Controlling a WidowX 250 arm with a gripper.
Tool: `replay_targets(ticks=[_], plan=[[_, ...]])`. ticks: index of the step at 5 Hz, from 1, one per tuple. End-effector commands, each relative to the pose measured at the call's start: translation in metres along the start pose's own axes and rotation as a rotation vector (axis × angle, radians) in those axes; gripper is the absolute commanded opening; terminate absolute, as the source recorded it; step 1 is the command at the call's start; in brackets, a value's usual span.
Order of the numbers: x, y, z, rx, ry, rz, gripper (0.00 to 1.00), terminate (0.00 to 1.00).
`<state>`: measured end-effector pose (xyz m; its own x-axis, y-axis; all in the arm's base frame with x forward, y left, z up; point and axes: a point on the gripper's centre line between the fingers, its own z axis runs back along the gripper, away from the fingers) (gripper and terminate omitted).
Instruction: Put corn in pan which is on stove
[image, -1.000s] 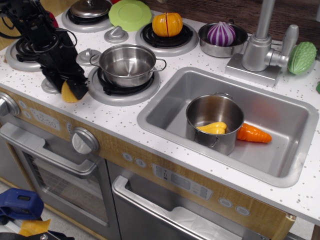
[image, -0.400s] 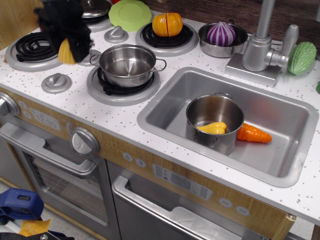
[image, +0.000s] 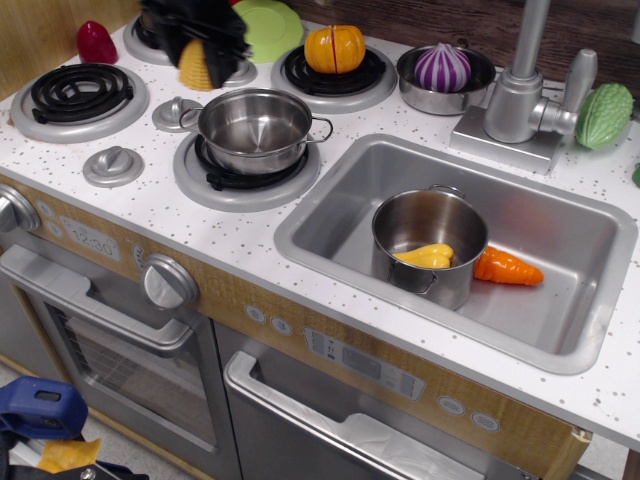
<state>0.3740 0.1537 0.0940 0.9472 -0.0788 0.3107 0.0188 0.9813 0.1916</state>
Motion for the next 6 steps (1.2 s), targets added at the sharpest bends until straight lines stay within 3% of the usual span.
replay_targets(ticks=[1, 2, 5, 6], plan=[[0.0237, -0.0081, -0.0055, 0.029, -0.079, 0.045, 0.0, 0.0], [0.0194, -0.012, -0.0132, 0.014, -0.101, 0.045, 1.0, 0.0], [0.018, -0.0103, -0.0141, -0.006, -0.101, 0.024, 1.0, 0.0], [0.018, -0.0103, -0.0141, -0.006, -0.101, 0.024, 1.0, 1.0]])
